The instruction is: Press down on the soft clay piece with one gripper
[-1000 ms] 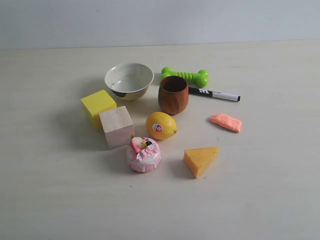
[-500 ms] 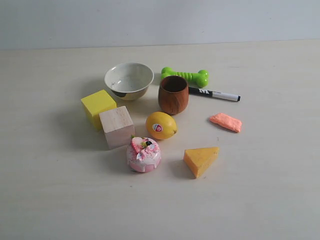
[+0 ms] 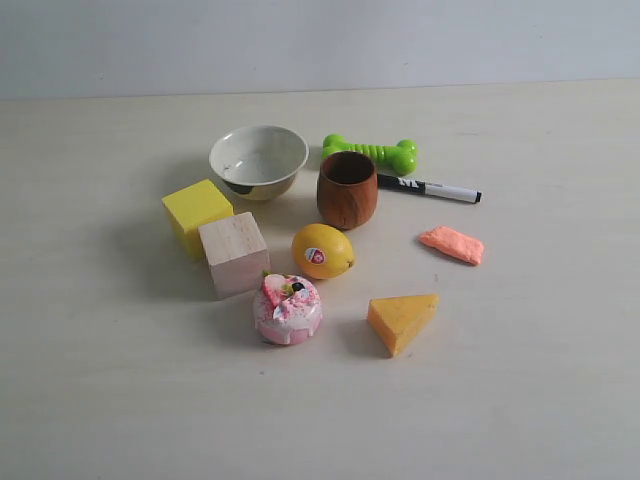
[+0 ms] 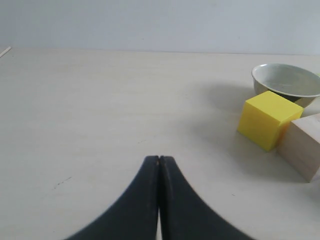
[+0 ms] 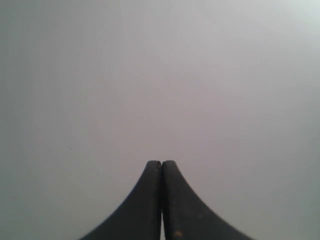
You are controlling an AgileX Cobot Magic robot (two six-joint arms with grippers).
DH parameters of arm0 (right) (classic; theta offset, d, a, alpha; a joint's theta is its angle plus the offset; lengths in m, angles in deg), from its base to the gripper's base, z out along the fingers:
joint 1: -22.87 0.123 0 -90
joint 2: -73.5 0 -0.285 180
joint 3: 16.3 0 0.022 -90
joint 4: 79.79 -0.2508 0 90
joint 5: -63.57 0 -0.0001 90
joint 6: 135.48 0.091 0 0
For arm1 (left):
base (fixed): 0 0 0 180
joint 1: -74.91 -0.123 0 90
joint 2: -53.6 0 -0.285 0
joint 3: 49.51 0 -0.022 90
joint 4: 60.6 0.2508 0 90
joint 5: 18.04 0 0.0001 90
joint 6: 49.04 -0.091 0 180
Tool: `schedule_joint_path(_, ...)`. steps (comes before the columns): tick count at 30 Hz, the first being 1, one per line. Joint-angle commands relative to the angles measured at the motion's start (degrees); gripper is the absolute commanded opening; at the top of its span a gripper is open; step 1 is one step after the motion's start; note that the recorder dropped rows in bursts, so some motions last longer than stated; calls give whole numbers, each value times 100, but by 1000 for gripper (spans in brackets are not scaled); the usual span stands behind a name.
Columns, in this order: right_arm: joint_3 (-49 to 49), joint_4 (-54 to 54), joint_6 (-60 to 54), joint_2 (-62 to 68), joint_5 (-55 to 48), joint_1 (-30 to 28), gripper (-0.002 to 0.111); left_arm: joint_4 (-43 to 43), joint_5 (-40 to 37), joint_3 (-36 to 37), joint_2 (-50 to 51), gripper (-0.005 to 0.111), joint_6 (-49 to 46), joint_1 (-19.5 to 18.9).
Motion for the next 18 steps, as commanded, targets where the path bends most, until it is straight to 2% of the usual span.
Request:
schedule_joint_path(1,716,44,142,495,-1118,-23,0,-20,50,-14,-32,0,16,27)
schedule_joint_path(5,1539,44,-9,1422,-2159,-23,0,-20,50,-14,-32,0,16,27)
schedule_joint_path(9,2554,31,-746,2495,-3498,41,0,-20,50,-14,-32,0,16,27)
schedule_joint_path(18,4397,21,-1609,4829,-5806,970,0,-20,50,-14,-32,0,16,27)
